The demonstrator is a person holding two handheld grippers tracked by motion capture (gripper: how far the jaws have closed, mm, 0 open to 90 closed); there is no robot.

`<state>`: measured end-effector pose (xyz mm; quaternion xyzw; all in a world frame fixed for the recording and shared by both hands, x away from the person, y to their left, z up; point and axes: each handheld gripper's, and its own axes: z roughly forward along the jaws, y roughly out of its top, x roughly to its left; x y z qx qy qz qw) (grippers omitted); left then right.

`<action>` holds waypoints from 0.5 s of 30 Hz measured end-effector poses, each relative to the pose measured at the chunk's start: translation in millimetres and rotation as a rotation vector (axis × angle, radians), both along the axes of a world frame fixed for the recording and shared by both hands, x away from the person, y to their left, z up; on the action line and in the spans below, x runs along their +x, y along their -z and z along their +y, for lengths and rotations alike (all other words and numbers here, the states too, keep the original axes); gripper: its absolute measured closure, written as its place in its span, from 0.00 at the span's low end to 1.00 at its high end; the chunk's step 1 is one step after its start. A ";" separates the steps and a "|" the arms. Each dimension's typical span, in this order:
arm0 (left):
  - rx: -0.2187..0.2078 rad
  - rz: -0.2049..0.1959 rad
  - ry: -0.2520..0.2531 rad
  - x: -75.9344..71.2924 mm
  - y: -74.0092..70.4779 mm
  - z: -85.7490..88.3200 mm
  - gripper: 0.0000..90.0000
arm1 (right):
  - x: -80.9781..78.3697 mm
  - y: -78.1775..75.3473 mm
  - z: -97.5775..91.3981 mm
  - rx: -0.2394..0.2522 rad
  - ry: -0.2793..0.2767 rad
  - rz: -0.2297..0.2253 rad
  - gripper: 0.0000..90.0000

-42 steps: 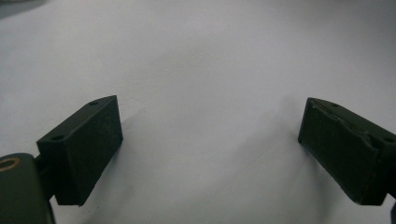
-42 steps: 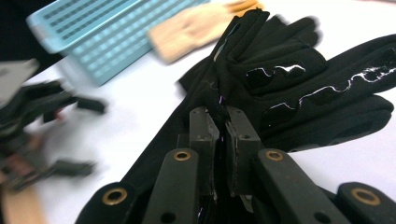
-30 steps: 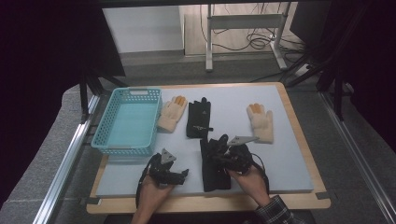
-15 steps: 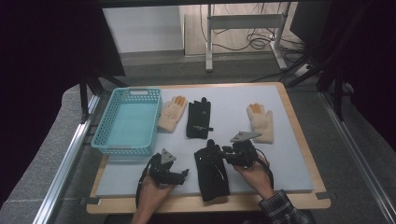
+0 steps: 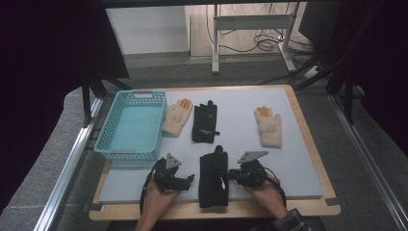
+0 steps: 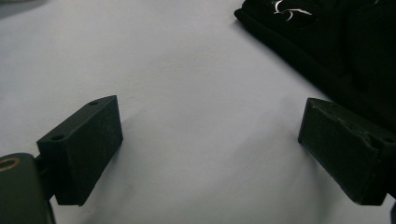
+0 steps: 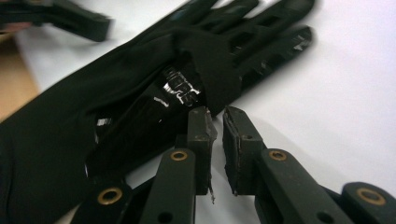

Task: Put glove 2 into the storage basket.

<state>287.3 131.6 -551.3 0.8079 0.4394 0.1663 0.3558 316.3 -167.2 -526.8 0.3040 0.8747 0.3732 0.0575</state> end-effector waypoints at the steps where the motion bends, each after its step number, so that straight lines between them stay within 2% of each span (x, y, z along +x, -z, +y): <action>1: 0.000 0.000 0.000 0.0 0.0 0.0 0.08 | 0.0 0.0 0.0 0.000 0.000 0.000 0.88; 3: 0.001 0.000 0.000 -0.1 -0.1 0.2 0.08 | -4.7 0.2 6.3 -0.006 -0.026 -0.007 0.86; 8: 0.001 0.000 0.001 -0.1 0.0 0.2 0.08 | 1.2 -4.5 3.0 -0.002 0.001 -0.032 0.81; 14: 0.002 0.000 0.001 -0.3 0.0 0.1 0.08 | 33.3 -21.6 3.2 0.025 0.044 -0.083 0.75; 15: 0.002 0.000 0.001 -0.3 0.0 0.1 0.08 | 33.3 -21.6 3.2 0.025 0.044 -0.083 0.75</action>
